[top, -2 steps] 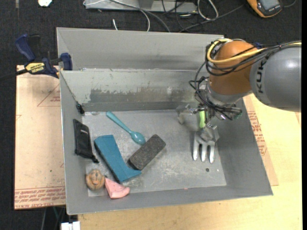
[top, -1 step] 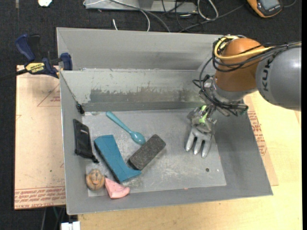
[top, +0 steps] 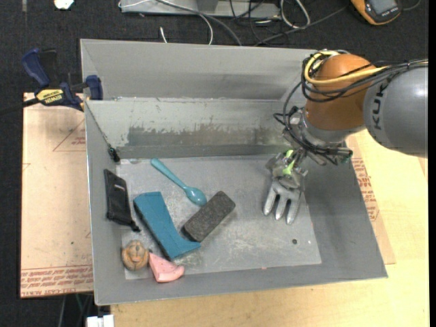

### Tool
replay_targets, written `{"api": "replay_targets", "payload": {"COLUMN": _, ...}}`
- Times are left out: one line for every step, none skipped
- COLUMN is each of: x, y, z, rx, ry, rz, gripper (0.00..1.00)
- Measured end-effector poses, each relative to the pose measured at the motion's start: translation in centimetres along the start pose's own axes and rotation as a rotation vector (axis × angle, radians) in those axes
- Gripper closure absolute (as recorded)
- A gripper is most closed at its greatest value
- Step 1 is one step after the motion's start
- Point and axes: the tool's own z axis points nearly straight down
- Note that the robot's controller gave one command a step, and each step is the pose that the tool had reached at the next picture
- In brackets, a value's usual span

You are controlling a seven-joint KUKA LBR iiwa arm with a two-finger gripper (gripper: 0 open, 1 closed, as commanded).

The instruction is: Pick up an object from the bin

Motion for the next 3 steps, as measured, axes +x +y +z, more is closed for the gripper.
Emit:
{"api": "replay_targets", "payload": {"x": 0.0, "y": 0.1, "z": -4.1, "rx": 0.0, "ry": -0.001, "rz": 0.001, "gripper": 1.0}}
{"api": "replay_targets", "payload": {"x": -0.2, "y": -0.1, "z": -9.2, "rx": 0.007, "ry": -0.006, "rz": 0.002, "gripper": 1.0}}
{"api": "replay_targets", "payload": {"x": -0.2, "y": -0.1, "z": -11.6, "rx": 0.01, "ry": -0.008, "rz": 0.004, "gripper": 1.0}}
